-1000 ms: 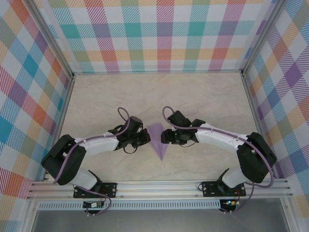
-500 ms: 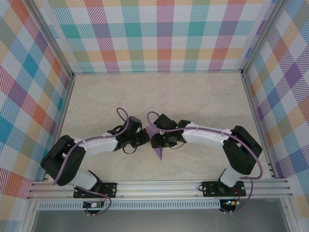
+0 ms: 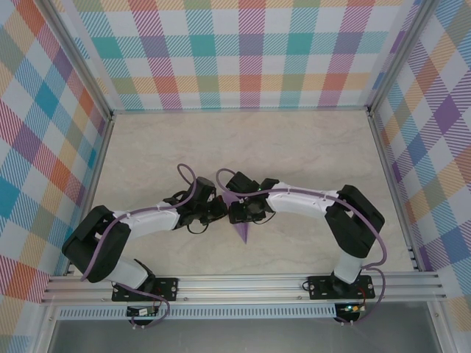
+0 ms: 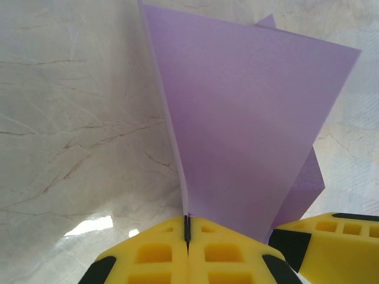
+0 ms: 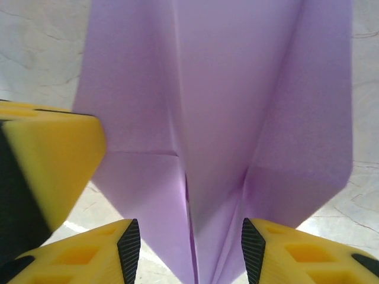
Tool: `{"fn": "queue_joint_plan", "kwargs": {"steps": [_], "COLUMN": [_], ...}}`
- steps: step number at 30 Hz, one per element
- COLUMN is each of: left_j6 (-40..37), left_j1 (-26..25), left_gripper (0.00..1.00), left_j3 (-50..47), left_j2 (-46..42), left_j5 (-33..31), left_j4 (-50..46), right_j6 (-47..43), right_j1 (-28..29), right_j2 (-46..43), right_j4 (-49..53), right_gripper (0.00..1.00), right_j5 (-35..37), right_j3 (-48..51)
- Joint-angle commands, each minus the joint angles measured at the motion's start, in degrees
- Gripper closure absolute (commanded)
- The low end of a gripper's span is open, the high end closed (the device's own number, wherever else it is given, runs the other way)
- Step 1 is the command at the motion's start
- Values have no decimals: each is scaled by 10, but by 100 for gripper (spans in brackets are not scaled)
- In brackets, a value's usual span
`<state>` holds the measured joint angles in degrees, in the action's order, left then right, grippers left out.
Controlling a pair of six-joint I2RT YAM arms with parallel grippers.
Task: Fold a paper plane with a square sheet of paper (pick it up from the middle)
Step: Move the paper plane to the center of the table.
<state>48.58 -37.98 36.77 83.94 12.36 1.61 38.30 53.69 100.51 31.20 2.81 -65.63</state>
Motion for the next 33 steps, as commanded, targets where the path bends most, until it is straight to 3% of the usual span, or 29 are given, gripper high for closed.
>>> {"fn": "queue_joint_plan", "kwargs": {"steps": [1,13,21,27,33], "left_j6": [0,1,1,-7,-2], "left_j1": [4,4,4,11,28], "left_gripper": [100,100,99,73,28], "left_j3": [-7,-8,-3,34,64], "left_j2": [3,3,-3,-31,-79], "left_j5": [4,6,1,-57,-144], "left_j4": [12,15,-1,-111,-240], "right_j6": [9,36,51,57,61], "right_j1": [4,4,4,4,4], "right_j2": [13,32,44,53,44], "right_j4": [32,25,30,68,104], "right_gripper": [48,51,65,88,90], "right_j5": [14,-8,-2,24,53], "right_j3": [-16,-16,-24,-41,-55]}}
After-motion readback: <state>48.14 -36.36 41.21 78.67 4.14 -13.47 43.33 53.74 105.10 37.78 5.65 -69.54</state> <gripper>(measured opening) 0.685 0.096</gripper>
